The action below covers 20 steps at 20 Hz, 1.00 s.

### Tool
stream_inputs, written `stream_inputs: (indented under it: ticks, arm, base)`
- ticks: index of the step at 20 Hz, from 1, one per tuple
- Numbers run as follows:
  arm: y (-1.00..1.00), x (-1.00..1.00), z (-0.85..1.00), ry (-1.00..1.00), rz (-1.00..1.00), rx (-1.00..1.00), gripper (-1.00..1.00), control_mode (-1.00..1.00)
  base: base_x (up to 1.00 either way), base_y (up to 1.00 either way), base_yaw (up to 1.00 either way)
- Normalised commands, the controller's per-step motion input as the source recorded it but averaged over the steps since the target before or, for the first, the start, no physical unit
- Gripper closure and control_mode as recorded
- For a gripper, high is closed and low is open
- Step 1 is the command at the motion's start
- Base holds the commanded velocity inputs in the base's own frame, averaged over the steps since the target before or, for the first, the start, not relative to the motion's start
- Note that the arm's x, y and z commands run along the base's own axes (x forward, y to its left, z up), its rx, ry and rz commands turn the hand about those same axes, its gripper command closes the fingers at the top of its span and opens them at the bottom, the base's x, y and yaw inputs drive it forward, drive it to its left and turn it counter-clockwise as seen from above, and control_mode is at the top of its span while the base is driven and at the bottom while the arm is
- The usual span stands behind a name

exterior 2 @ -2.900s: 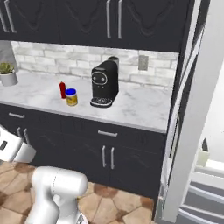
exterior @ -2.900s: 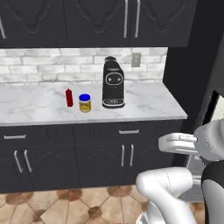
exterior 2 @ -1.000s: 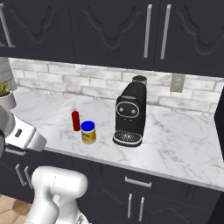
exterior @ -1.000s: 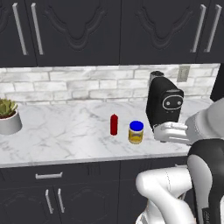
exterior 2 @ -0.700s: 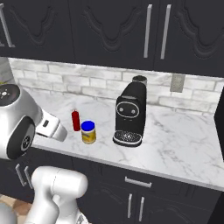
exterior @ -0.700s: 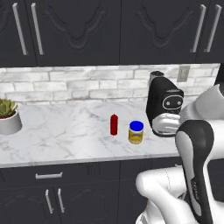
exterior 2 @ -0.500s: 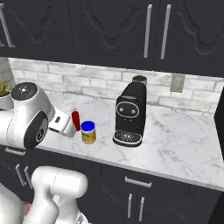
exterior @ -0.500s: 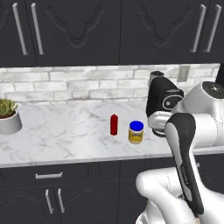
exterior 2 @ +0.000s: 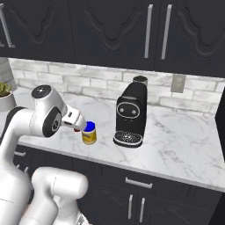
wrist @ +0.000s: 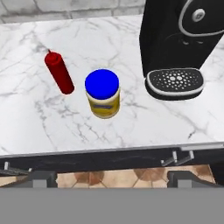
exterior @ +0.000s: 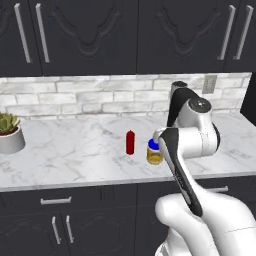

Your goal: Place the mayonnaise and ketchup from the counter to the top shelf of the fridge. If the existing items in the fridge are on the top shelf, move them to other shelves.

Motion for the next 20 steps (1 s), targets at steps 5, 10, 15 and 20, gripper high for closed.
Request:
stream_inputs:
  ticks: [5,10,15,20]
  arm:
    - [-0.01,0.71,-0.56,0.00,0.00,-0.04,-1.00,-1.00]
    - [0.00,0.43,-0.29,0.03,0.00,0.00,-1.00,-1.00]
    - [0.00,0.32,-0.15,0.01,0.00,0.00,-1.00,-1.00]
    - [0.00,0.23,-0.28,0.00,0.00,0.00,-1.00,-1.00]
  base:
    - [0.00,0.00,0.00]
    - [0.00,0.00,0.00]
    - [0.00,0.00,0.00]
    - [0.00,0.00,0.00]
